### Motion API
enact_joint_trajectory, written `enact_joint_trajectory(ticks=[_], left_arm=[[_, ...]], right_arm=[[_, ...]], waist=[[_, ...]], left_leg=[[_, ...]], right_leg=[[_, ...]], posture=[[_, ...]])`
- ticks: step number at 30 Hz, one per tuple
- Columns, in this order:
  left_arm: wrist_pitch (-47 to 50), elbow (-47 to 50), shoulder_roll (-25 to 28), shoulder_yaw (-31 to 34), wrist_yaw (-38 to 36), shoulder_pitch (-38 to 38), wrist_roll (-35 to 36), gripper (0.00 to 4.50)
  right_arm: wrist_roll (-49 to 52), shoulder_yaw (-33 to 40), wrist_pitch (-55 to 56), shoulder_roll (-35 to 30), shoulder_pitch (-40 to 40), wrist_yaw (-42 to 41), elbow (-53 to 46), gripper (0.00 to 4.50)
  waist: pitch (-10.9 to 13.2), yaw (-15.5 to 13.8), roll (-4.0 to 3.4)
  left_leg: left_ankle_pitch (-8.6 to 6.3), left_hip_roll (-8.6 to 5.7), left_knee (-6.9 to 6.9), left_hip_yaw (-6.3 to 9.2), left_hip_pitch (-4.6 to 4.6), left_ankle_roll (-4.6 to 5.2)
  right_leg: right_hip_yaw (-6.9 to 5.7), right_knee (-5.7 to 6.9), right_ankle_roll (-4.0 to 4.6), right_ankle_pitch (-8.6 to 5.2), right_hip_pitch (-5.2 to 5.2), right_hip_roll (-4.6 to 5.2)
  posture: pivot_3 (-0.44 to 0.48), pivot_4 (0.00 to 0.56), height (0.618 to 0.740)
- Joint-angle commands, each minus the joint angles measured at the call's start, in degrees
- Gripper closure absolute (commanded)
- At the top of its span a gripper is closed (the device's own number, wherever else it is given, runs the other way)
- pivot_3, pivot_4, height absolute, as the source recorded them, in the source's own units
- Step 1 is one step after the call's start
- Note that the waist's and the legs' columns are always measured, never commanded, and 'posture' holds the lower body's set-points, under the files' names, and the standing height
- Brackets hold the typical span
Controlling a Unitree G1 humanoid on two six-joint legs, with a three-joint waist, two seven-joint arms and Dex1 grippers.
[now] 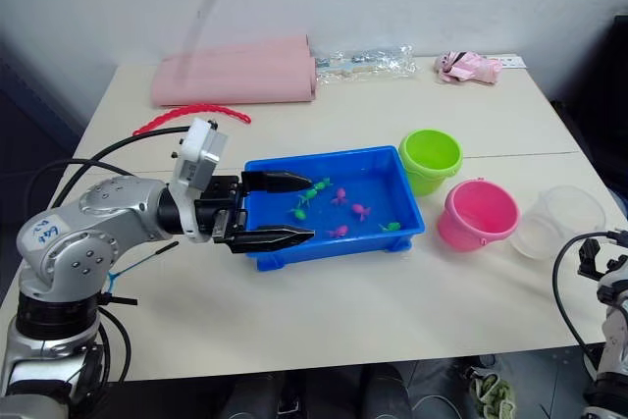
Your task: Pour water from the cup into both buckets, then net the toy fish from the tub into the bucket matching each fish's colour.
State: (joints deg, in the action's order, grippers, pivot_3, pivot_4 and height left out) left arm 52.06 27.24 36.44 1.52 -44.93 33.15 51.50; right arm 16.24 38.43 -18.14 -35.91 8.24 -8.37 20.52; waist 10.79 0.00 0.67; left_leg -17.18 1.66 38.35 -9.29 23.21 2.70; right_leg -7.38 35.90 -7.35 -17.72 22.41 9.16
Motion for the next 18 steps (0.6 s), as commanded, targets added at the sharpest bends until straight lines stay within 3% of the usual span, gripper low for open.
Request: enact_joint_trajectory(ticks=[1, 7, 10, 14, 18], left_arm=[[-0.1, 2.8, 0.8, 1.9, 0.5, -0.2, 1.6, 0.05], [0.2, 3.6, 1.5, 2.7, 1.7, -0.5, 2.1, 0.05], [0.3, 4.1, 2.0, 3.2, 2.3, -0.8, 2.5, 0.0], [0.5, 4.9, 2.3, 3.6, 3.3, -1.3, 3.2, 0.0], [0.5, 5.3, 2.5, 3.7, 4.0, -1.6, 3.6, 0.0]], right_arm=[[-0.7, 0.3, 2.8, -1.7, 1.1, 0.3, 1.3, 0.0], [-0.8, -1.0, 6.0, -1.9, 4.0, -1.0, 5.6, 0.0], [-0.5, -1.6, 7.1, -1.8, 4.9, -2.2, 6.9, 0.88], [0.2, -2.3, 7.9, -1.9, 5.5, -4.0, 8.1, 2.73], [0.2, -2.7, 8.6, -1.9, 6.0, -4.8, 8.9, 2.73]], waist=[[0.0, 0.1, 0.0], [0.0, 0.3, 0.0], [0.0, 0.3, -0.01], [0.0, 0.2, -0.02], [0.0, 0.2, -0.02]], left_leg=[[0.0, 0.0, -0.01, 0.0, 0.0, 0.0], [0.01, 0.01, -0.02, 0.0, -0.01, -0.01], [0.01, 0.01, -0.02, 0.0, -0.01, -0.01], [0.01, 0.02, -0.03, 0.0, -0.01, -0.01], [0.01, 0.01, -0.02, 0.01, -0.01, -0.01]], right_leg=[[0.0, 0.0, 0.0, 0.0, 0.0, 0.0], [0.01, 0.01, 0.0, 0.0, 0.0, -0.01], [0.01, 0.01, 0.0, 0.0, 0.0, -0.01], [0.01, 0.0, 0.0, 0.0, 0.0, -0.01], [0.01, 0.0, 0.0, 0.0, -0.01, -0.01]], posture=[[0.0, 0.15, 0.738], [0.0, 0.15, 0.738], [0.0, 0.15, 0.738], [0.0, 0.15, 0.738], [0.0, 0.15, 0.738]])
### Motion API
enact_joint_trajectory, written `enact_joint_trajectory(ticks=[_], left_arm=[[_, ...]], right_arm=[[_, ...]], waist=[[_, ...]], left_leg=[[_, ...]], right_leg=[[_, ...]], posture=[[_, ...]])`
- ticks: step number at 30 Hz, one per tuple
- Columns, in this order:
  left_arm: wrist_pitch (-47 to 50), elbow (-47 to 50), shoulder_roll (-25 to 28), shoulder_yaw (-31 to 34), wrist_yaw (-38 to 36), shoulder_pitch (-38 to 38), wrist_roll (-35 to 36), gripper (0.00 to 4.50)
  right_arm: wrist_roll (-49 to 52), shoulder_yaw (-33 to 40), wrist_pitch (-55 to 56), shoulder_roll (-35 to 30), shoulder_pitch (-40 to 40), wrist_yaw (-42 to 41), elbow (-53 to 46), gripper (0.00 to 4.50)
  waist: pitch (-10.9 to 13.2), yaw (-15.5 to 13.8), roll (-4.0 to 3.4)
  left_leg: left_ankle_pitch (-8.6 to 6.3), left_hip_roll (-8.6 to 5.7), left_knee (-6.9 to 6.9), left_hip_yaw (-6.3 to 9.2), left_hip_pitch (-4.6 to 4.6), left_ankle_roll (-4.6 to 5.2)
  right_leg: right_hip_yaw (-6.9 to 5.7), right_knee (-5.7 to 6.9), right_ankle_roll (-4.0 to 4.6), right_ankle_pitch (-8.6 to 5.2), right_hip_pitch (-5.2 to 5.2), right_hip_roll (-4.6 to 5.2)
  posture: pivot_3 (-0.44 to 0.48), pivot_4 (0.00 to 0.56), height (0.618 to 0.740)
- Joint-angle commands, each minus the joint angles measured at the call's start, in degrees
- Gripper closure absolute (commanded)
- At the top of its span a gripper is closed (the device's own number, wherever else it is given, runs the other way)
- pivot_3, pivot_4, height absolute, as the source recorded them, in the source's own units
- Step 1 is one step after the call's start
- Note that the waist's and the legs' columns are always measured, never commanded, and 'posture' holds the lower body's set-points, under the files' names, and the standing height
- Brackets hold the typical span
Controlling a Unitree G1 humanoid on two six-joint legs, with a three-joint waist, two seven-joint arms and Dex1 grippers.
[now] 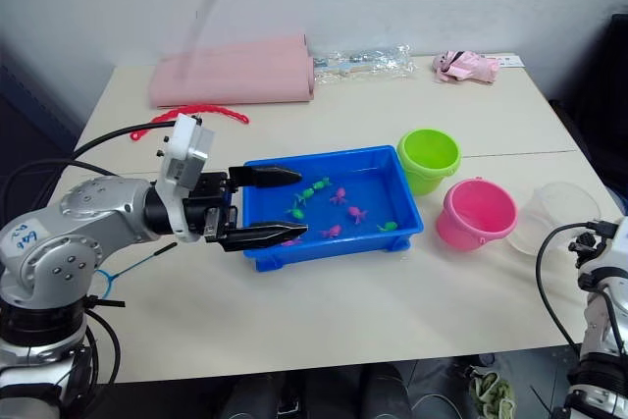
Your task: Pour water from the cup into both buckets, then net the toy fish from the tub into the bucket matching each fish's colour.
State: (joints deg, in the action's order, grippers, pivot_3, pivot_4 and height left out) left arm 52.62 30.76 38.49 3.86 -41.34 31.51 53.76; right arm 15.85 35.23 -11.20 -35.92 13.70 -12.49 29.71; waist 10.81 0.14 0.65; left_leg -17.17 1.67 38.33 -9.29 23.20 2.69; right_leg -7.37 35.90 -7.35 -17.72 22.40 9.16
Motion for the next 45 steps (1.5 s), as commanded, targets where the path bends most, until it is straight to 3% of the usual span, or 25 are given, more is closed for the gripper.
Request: enact_joint_trajectory(ticks=[1, 3, 6, 8, 23, 37, 45], left_arm=[[-0.1, 1.8, 0.5, 1.4, 0.6, 0.1, 1.5, 0.0], [-0.1, 2.0, 0.6, 1.4, 0.8, 0.0, 1.7, 0.0], [-0.2, 1.8, 0.8, 1.2, 0.9, 0.2, 1.7, 0.0], [-0.3, 1.7, 1.0, 1.1, 0.8, 0.3, 1.6, 0.0], [-0.9, 0.5, 0.7, 0.0, -0.3, 1.2, 0.6, 0.0], [-2.6, -1.0, -0.8, -2.2, -1.7, 1.7, -1.1, 0.0], [-3.3, -1.7, -1.2, -2.7, -2.7, 2.0, -2.2, 0.0]], right_arm=[[0.6, 0.5, 1.8, -1.9, 0.8, -0.8, 0.0, 2.73], [0.7, 0.5, 2.1, -2.0, 1.1, -1.2, 0.5, 2.73], [1.4, 1.0, 2.8, -1.7, 1.3, -2.1, 0.8, 3.57], [1.8, 1.0, 3.2, -1.6, 1.3, -2.7, 0.8, 4.47], [6.8, 3.3, 2.5, 0.1, -1.9, -3.7, -4.7, 4.47], [14.8, 5.7, -12.4, 5.4, -12.6, 1.8, -25.5, 4.47], [14.7, 5.4, -16.9, 7.3, -16.3, 4.4, -30.6, 4.47]], waist=[[0.0, 0.1, 0.0], [0.0, 0.1, 0.0], [0.0, 0.1, 0.0], [0.0, 0.0, 0.0], [0.0, 0.0, -0.01], [0.0, 0.0, -0.05], [0.0, -0.1, -0.07]], left_leg=[[0.0, 0.0, 0.0, 0.0, 0.0, 0.0], [0.01, 0.01, 0.0, 0.0, -0.01, -0.01], [0.01, 0.01, -0.01, 0.0, -0.01, -0.01], [0.01, 0.01, -0.01, -0.01, -0.01, -0.01], [0.01, 0.01, -0.02, 0.0, -0.01, -0.01], [0.01, 0.03, -0.03, 0.01, -0.01, -0.01], [0.01, 0.02, -0.05, 0.0, -0.01, -0.02]], right_leg=[[0.0, 0.01, 0.0, 0.0, 0.0, 0.0], [0.0, 0.01, 0.0, 0.0, 0.0, -0.01], [0.0, 0.02, 0.0, 0.0, 0.01, -0.02], [0.01, 0.01, 0.0, 0.0, 0.01, -0.02], [0.0, 0.01, 0.0, 0.0, 0.01, -0.02], [0.0, 0.01, 0.0, 0.0, 0.01, -0.02], [0.01, 0.01, 0.0, 0.0, 0.03, -0.03]], posture=[[0.0, 0.15, 0.738], [0.0, 0.15, 0.738], [0.0, 0.15, 0.738], [0.0, 0.15, 0.738], [0.0, 0.15, 0.738], [0.0, 0.15, 0.738], [0.0, 0.15, 0.738]])
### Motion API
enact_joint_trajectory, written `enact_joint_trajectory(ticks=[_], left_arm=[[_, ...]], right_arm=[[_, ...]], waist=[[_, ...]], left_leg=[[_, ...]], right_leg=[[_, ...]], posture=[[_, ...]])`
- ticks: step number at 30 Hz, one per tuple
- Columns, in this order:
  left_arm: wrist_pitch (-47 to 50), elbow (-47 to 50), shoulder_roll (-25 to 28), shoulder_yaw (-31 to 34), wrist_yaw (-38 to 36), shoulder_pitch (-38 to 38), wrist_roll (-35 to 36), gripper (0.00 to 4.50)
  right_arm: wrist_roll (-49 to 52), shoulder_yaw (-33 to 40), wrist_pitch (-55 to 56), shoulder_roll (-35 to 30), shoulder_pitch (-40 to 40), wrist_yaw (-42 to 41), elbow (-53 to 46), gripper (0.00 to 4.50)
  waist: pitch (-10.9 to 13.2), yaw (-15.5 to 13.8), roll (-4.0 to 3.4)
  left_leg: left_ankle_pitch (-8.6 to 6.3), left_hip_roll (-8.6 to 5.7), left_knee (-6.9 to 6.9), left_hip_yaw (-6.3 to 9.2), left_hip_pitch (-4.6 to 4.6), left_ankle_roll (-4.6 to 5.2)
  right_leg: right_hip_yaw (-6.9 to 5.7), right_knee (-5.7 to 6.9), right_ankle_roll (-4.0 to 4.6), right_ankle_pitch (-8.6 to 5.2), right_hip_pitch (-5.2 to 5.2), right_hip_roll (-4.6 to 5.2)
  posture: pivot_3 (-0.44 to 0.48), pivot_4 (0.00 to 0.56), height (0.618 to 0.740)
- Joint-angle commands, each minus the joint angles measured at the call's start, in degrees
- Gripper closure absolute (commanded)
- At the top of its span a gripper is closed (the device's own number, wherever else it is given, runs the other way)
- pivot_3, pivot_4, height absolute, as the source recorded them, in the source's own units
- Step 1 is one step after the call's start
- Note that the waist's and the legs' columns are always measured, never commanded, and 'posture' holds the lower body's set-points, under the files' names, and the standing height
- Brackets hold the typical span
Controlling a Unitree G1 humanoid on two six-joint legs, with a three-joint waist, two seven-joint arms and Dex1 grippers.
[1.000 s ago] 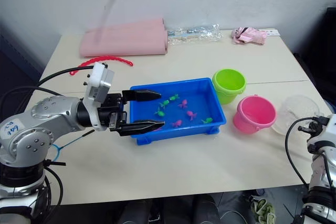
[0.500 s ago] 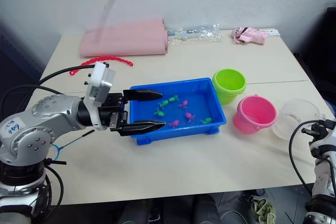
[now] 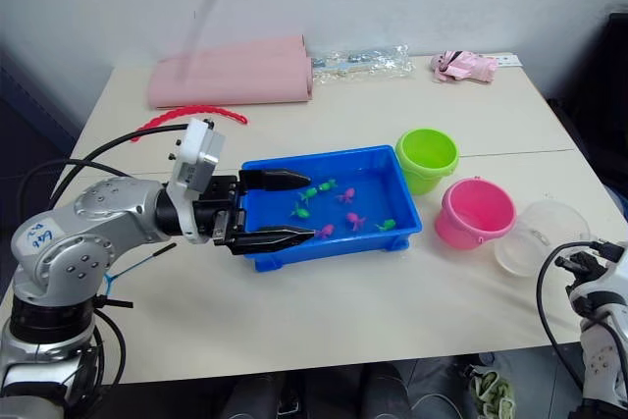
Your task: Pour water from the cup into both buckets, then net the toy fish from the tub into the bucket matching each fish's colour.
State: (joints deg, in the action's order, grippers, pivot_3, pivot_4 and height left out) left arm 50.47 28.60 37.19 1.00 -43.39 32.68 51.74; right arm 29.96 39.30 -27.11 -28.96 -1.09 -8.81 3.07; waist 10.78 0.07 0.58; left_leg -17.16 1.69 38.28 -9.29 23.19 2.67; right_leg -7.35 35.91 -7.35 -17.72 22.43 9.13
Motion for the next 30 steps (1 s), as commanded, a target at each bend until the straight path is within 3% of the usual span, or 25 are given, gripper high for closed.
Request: enact_joint_trajectory(ticks=[1, 2, 3, 5, 7, 21, 30], left_arm=[[-1.2, 0.5, 0.1, 0.2, -0.7, 0.8, -0.2, 0.0], [-1.1, 0.5, 0.0, 0.2, -0.8, 0.8, -0.3, 0.0], [-1.1, 0.6, 0.0, 0.3, -0.8, 0.7, -0.3, 0.0], [-1.1, 0.6, 0.0, 0.3, -0.9, 0.7, -0.3, 0.0], [-1.1, 0.5, -0.1, 0.2, -1.0, 0.8, -0.4, 0.0], [-1.1, 0.5, 0.1, 0.3, -1.2, 1.2, -0.9, 0.0], [-0.7, 1.4, 0.6, 1.1, -0.6, 0.6, -0.6, 0.0]], right_arm=[[0.5, 1.2, -1.4, 0.6, -2.2, 0.9, -5.0, 4.47], [0.2, 1.0, -1.6, 0.7, -3.1, 0.9, -5.9, 4.47], [-0.3, 0.9, -1.3, 0.8, -3.8, 0.9, -6.5, 4.18], [-1.7, 0.9, -0.1, 0.3, -4.8, 0.9, -6.8, 3.55], [-4.0, 1.2, 1.5, -1.2, -4.8, 1.4, -5.2, 2.6], [-7.5, -0.7, 6.9, -4.8, 2.0, -2.7, 5.6, 2.6], [-7.2, -3.5, 6.2, -2.8, 0.7, -5.7, 2.6, 2.6]], waist=[[0.0, 0.0, 0.0], [0.0, -0.1, 0.0], [0.0, 0.0, -0.01], [0.0, 0.0, -0.01], [0.0, 0.0, -0.01], [0.0, 0.1, -0.02], [0.0, 0.1, -0.02]], left_leg=[[0.0, 0.0, -0.01, 0.0, 0.0, 0.0], [0.0, 0.0, -0.01, 0.0, 0.0, 0.0], [0.0, -0.01, -0.01, 0.0, 0.0, 0.0], [0.0, -0.01, 0.0, -0.01, 0.0, 0.0], [0.0, -0.01, 0.01, -0.01, 0.0, 0.0], [0.0, -0.01, 0.01, -0.02, -0.01, 0.0], [0.01, 0.0, 0.01, -0.02, -0.02, 0.0]], right_leg=[[0.0, 0.0, 0.0, 0.0, 0.0, 0.0], [0.0, -0.01, 0.0, 0.0, 0.0, 0.0], [0.01, -0.01, 0.0, 0.0, 0.0, 0.0], [0.01, -0.01, 0.0, 0.0, 0.0, 0.0], [0.02, 0.0, 0.0, 0.0, 0.0, 0.0], [0.02, 0.0, 0.0, 0.0, -0.01, -0.01], [0.03, 0.02, 0.0, 0.0, -0.01, -0.01]], posture=[[0.0, 0.15, 0.738], [0.0, 0.15, 0.738], [0.0, 0.15, 0.738], [0.0, 0.15, 0.738], [0.0, 0.15, 0.738], [0.0, 0.15, 0.738], [0.0, 0.15, 0.738]])
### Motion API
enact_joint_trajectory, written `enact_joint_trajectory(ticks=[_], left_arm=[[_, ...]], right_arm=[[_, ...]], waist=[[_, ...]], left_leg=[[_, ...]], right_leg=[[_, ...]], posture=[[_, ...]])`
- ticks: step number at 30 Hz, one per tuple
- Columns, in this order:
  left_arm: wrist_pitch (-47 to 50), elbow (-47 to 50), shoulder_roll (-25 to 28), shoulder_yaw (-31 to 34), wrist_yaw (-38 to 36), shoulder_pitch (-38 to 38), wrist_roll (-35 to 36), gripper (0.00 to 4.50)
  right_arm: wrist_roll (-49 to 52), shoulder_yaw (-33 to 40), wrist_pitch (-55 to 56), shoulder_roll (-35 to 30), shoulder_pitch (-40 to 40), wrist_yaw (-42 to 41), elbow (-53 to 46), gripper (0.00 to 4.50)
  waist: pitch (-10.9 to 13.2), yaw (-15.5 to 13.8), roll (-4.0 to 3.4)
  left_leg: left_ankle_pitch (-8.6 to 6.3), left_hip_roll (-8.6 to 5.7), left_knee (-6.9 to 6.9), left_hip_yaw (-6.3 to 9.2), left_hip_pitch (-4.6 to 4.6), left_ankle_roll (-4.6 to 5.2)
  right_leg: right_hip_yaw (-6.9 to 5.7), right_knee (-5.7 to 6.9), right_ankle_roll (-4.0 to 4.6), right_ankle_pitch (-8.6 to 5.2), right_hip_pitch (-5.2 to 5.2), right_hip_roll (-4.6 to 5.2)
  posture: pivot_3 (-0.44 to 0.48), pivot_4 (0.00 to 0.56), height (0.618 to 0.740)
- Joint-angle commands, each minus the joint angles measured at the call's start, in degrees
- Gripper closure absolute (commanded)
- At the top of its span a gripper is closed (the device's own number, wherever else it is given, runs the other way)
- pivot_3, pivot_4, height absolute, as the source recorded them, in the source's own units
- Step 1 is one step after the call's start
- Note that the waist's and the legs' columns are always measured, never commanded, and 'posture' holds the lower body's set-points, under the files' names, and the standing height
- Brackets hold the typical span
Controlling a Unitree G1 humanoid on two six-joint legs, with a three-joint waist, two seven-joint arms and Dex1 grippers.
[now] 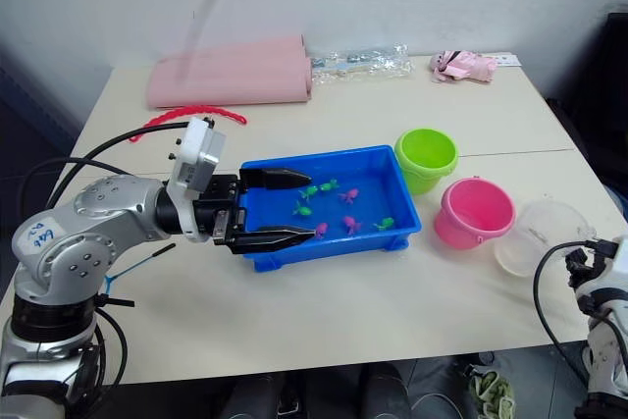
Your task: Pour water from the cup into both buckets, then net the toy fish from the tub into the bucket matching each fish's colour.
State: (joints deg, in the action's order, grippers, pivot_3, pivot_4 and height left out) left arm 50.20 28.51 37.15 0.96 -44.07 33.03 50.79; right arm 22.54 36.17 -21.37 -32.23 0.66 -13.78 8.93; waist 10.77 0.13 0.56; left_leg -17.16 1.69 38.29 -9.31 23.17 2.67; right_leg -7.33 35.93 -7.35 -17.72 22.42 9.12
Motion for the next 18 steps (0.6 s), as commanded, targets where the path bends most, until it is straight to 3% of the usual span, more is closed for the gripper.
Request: enact_joint_trajectory(ticks=[1, 11, 18], left_arm=[[-0.5, 1.4, 0.7, 1.1, 0.2, 0.2, 0.3, 0.0], [-0.9, 1.2, 0.8, 0.9, 0.0, 0.1, -0.2, 0.0], [-1.1, 1.2, 0.8, 0.9, -0.1, 0.2, -0.5, 0.0]], right_arm=[[0.0, -0.8, 0.6, 0.7, -1.3, -0.9, -3.8, 2.6], [-2.8, -2.6, 3.8, -1.0, -1.3, -2.7, -2.1, 2.6], [-5.3, -4.0, 10.8, -2.8, 0.7, -5.5, 5.0, 2.6]], waist=[[0.0, 0.0, 0.0], [0.0, 0.0, 0.0], [0.0, 0.1, 0.0]], left_leg=[[0.0, 0.0, 0.0, 0.0, 0.0, 0.0], [0.0, 0.0, 0.0, -0.01, 0.0, 0.0], [0.0, -0.01, 0.01, -0.02, 0.0, 0.0]], right_leg=[[0.0, 0.0, 0.0, 0.0, 0.0, 0.0], [0.01, 0.0, 0.0, 0.0, 0.01, 0.0], [0.01, 0.0, 0.0, 0.0, 0.0, 0.0]], posture=[[0.0, 0.15, 0.738], [0.0, 0.15, 0.738], [0.0, 0.15, 0.738]])
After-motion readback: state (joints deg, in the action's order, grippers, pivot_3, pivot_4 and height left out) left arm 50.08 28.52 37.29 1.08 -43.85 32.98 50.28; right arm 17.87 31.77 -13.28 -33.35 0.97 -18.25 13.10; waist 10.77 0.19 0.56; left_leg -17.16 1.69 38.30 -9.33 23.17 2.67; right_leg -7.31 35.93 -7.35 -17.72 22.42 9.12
